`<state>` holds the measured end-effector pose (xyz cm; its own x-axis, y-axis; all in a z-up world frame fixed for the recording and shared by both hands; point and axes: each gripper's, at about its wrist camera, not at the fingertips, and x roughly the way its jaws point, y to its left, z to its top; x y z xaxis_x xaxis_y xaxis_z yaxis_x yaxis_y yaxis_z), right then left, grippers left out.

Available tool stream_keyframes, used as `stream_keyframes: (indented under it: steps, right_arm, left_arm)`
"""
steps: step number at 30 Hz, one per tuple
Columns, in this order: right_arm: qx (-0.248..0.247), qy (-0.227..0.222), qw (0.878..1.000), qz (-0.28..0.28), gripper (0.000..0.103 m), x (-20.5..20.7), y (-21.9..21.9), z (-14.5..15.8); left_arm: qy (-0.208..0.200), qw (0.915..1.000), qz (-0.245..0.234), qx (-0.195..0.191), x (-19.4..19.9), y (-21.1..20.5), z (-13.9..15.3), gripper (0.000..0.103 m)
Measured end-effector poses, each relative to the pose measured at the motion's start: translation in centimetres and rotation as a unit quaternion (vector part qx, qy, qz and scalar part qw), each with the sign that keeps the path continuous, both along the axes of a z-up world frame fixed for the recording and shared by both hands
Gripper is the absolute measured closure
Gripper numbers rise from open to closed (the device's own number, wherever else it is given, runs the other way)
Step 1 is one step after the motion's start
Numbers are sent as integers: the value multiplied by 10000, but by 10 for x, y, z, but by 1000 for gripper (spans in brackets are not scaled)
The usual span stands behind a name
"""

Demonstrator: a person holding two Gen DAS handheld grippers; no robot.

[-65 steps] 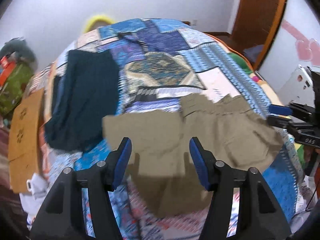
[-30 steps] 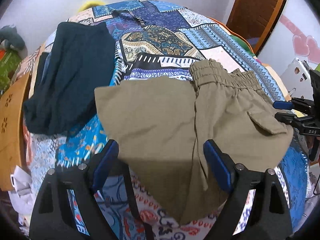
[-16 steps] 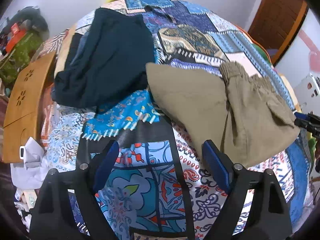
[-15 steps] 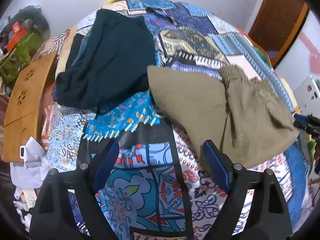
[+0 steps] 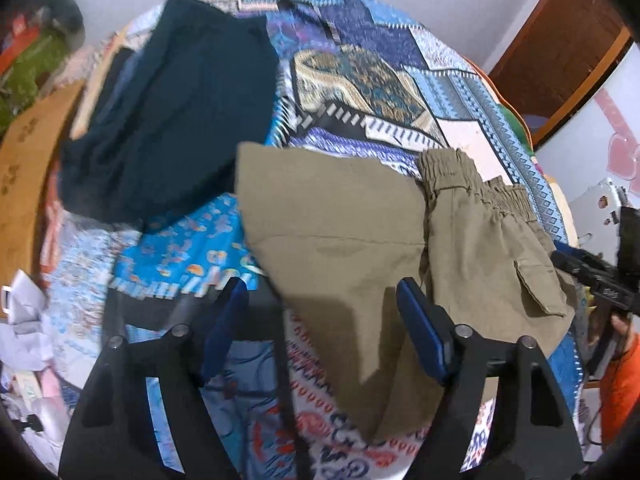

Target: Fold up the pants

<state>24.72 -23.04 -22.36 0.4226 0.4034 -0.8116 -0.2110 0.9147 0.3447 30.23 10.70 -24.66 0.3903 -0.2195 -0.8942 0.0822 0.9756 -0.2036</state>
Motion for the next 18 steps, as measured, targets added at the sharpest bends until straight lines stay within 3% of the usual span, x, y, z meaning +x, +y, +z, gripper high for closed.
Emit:
stream_keyframes:
  steps: [7, 12, 15, 16, 18]
  right_arm:
    - [139, 145, 9996, 210, 31, 21, 7, -18]
    - [163, 193, 9990, 363, 32, 32, 13, -22]
    - [118, 202, 9989, 405, 43, 34, 15, -23]
    - [139, 212, 9989, 393, 54, 34, 13, -24]
    - [225, 248, 9990, 284, 63, 34, 10, -25]
  left_arm:
    - [-11, 9999, -167, 0, 11, -12, -7, 32]
    - [-47, 10000, -66, -42, 20, -9, -6, 53]
    - [-71, 9998, -41, -180, 23, -7, -5, 71]
    - [-79, 9997, -61, -237, 23, -8, -5, 78]
    - [-146, 9997, -73, -181, 23, -12, -3, 83]
